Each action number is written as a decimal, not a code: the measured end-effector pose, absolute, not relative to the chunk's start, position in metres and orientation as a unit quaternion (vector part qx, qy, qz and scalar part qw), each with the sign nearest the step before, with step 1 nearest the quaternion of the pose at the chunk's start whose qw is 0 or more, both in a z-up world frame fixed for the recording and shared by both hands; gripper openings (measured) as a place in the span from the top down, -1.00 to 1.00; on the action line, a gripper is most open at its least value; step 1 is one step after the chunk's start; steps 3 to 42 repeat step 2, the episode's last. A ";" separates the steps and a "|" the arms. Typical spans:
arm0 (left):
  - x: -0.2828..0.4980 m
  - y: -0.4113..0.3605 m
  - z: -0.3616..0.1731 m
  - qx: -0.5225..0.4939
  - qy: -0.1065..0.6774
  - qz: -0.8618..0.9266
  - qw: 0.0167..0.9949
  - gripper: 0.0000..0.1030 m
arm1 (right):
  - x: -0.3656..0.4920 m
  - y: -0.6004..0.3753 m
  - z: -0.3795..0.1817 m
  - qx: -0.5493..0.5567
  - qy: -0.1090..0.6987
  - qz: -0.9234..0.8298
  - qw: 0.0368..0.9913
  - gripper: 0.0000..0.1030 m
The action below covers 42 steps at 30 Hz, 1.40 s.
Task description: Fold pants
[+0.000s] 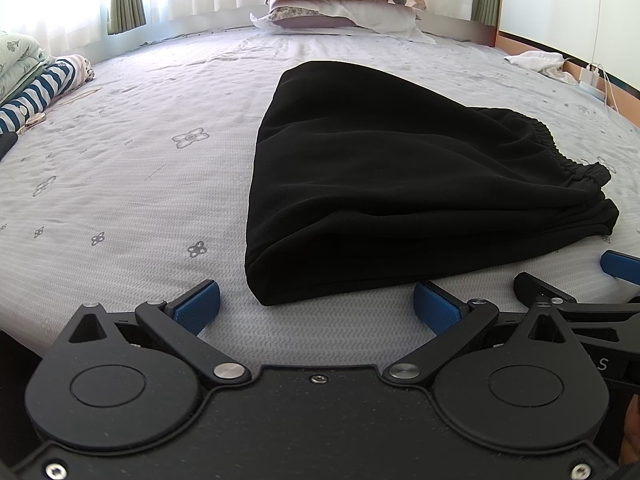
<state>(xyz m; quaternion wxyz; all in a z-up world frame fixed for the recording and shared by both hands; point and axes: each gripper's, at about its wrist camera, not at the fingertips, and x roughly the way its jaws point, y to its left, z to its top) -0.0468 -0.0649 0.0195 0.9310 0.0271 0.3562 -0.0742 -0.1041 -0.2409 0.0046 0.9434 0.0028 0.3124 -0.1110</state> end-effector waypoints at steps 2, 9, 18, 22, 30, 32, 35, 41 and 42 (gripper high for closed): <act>-0.047 -0.063 0.021 0.026 0.357 -0.077 0.931 -1.00 | -0.104 -0.242 0.007 0.005 0.311 -0.111 0.944 -1.00; -0.047 -0.063 0.021 0.026 0.357 -0.077 0.931 -1.00 | -0.104 -0.242 0.007 0.005 0.311 -0.111 0.944 -1.00; -0.047 -0.063 0.021 0.026 0.357 -0.077 0.931 -1.00 | -0.104 -0.242 0.007 0.005 0.311 -0.111 0.944 -1.00; -0.047 -0.063 0.021 0.026 0.357 -0.077 0.931 -1.00 | -0.104 -0.242 0.007 0.005 0.311 -0.111 0.944 -1.00; -0.047 -0.063 0.021 0.026 0.357 -0.077 0.931 -1.00 | -0.104 -0.242 0.007 0.005 0.311 -0.111 0.944 -1.00; -0.047 -0.063 0.021 0.026 0.357 -0.077 0.931 -1.00 | -0.104 -0.242 0.007 0.005 0.311 -0.111 0.944 -1.00; -0.047 -0.063 0.021 0.026 0.357 -0.077 0.931 -1.00 | -0.104 -0.242 0.007 0.005 0.311 -0.111 0.944 -1.00; -0.047 -0.063 0.021 0.026 0.357 -0.077 0.931 -1.00 | -0.104 -0.242 0.007 0.005 0.311 -0.111 0.944 -1.00; -0.047 -0.063 0.021 0.026 0.357 -0.077 0.931 -1.00 | -0.104 -0.242 0.007 0.005 0.311 -0.111 0.944 -1.00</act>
